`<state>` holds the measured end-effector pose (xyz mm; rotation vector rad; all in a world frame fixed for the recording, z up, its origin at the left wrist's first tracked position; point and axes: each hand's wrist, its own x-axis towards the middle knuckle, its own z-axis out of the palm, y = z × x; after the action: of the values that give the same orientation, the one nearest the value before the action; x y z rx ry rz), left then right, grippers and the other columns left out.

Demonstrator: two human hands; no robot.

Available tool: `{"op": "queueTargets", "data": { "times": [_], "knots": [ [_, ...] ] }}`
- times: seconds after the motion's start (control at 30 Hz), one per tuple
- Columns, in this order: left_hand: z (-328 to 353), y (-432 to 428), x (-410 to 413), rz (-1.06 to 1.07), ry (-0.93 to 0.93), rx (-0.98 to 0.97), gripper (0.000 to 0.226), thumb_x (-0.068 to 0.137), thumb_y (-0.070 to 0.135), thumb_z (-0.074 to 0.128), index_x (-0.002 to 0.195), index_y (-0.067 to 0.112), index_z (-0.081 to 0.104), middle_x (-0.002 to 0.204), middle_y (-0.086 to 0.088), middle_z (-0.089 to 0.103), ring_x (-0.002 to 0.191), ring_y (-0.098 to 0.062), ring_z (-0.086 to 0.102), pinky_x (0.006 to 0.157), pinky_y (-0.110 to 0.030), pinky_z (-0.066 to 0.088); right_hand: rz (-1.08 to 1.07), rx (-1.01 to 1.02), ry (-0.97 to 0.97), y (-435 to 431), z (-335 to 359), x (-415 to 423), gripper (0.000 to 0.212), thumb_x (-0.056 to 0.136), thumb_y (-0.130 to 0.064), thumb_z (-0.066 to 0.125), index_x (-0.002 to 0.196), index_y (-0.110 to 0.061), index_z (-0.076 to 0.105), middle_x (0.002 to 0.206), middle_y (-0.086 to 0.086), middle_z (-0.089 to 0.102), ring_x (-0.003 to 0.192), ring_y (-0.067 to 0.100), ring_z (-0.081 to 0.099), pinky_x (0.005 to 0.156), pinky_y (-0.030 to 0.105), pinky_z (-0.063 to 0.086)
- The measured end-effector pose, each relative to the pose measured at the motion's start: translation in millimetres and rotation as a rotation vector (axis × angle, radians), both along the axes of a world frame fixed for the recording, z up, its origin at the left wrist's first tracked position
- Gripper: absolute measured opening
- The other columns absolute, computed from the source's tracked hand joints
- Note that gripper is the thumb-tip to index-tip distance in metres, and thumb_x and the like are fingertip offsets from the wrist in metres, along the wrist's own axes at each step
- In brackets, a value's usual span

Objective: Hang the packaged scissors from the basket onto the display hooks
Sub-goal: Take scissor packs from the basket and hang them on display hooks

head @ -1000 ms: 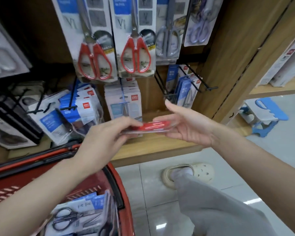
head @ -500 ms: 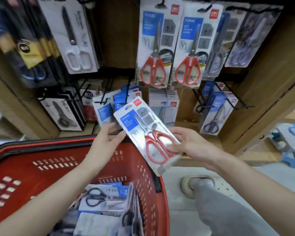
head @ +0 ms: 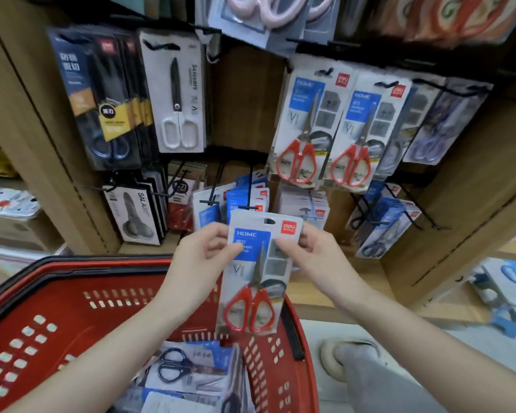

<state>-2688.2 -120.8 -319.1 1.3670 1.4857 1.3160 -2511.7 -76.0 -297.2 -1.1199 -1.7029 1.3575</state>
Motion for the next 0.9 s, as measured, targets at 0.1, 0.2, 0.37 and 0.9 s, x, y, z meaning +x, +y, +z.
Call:
{"op": "queueTargets", "data": {
  "times": [0.1,0.2,0.37,0.9],
  "knots": [
    [21.3,17.0,11.6,-0.028,0.073,0.098,0.012,0.086,0.009,0.065,0.091,0.019,0.063,0.08,0.006,0.07,0.075,-0.007,0.066,0.069,-0.015,0.049,-0.104,0.058,0.077,12.5,24.9,5.0,0.02,0.094,-0.009,0.053,0.096,-0.024,0.066,0.09,-0.013,0.074,0.088,0.0,0.068,0.066,0.014,0.052],
    [49.9,43.4,29.1,-0.061,0.147,0.227,0.043,0.083,0.0,0.066,0.097,0.037,0.049,0.097,0.015,0.061,0.073,0.0,0.061,0.066,-0.012,0.047,-0.287,0.145,0.129,32.7,41.2,22.1,0.018,0.095,-0.016,0.053,0.096,-0.026,0.068,0.101,-0.005,0.073,0.098,0.013,0.068,0.081,0.03,0.056],
    [93.0,95.7,57.0,-0.074,0.554,0.47,0.031,0.092,0.015,0.056,0.123,0.021,0.049,0.114,0.007,0.048,0.09,-0.003,0.044,0.087,-0.021,0.037,-0.561,0.247,0.169,73.8,73.1,58.6,0.02,0.101,-0.021,0.043,0.099,-0.024,0.063,0.105,-0.001,0.07,0.101,0.021,0.066,0.094,0.049,0.05],
    [129.4,176.6,81.8,0.073,1.445,0.556,0.062,0.094,0.022,0.045,0.148,0.003,0.022,0.154,-0.015,0.025,0.142,-0.027,0.023,0.115,-0.035,0.019,-0.715,0.39,-0.003,173.9,103.0,86.5,0.019,0.098,-0.027,0.045,0.089,-0.012,0.054,0.095,0.007,0.062,0.088,0.022,0.056,0.077,0.036,0.044]
  ]
}}
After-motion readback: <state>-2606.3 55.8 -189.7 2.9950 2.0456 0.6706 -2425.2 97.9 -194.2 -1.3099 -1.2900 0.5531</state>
